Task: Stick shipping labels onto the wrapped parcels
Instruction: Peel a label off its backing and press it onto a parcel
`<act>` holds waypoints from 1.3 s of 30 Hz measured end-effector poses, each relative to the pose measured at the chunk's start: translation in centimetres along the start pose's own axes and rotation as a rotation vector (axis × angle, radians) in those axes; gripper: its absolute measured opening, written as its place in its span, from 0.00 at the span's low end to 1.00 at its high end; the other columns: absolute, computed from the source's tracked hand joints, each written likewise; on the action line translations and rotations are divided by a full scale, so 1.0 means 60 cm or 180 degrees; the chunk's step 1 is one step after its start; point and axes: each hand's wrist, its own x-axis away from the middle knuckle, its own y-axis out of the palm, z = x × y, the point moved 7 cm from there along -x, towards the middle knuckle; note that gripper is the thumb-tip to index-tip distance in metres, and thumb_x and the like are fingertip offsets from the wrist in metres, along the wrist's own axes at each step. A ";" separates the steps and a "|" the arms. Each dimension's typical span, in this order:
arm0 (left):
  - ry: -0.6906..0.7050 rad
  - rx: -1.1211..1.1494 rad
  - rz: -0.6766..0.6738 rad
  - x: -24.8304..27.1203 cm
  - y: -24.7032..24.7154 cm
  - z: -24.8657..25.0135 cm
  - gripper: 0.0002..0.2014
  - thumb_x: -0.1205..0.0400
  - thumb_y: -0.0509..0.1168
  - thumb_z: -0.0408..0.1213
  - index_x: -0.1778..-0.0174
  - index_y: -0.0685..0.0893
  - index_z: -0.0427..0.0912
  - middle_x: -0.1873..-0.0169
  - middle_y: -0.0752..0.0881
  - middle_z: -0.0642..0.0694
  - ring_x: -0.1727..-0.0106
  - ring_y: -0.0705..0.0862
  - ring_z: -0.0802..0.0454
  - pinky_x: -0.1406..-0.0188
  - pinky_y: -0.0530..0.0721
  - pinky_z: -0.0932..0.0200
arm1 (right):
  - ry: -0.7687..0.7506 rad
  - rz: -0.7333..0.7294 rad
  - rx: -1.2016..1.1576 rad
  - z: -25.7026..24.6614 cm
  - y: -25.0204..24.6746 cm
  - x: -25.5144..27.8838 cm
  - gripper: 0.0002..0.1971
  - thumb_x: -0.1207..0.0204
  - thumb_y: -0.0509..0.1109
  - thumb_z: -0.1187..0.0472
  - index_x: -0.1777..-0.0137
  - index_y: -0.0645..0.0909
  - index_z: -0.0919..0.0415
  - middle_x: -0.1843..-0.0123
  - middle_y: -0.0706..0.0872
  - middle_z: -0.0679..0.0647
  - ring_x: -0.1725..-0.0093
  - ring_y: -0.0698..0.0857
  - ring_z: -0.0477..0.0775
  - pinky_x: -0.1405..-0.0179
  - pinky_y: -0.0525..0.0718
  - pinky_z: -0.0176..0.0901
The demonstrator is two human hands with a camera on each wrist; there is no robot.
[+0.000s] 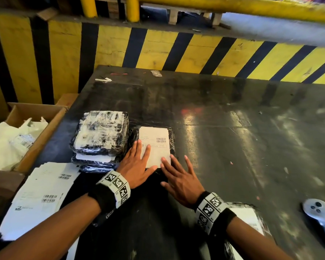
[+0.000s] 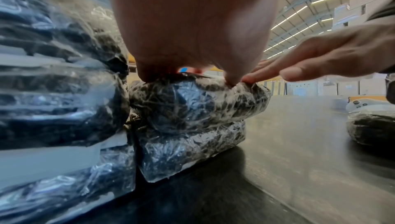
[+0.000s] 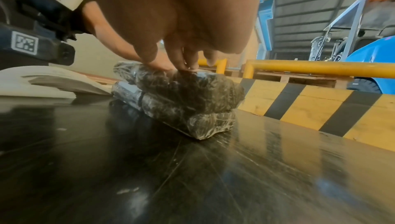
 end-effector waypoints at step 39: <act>0.0657 0.0071 0.0378 0.061 -0.012 -0.023 0.38 0.23 0.28 0.52 0.19 0.55 0.38 0.18 0.55 0.44 0.17 0.49 0.47 0.22 0.38 0.53 | 0.0626 -0.0090 -0.1814 0.059 0.013 -0.086 0.30 0.22 0.38 0.45 0.19 0.53 0.45 0.16 0.47 0.43 0.16 0.42 0.49 0.21 0.42 0.56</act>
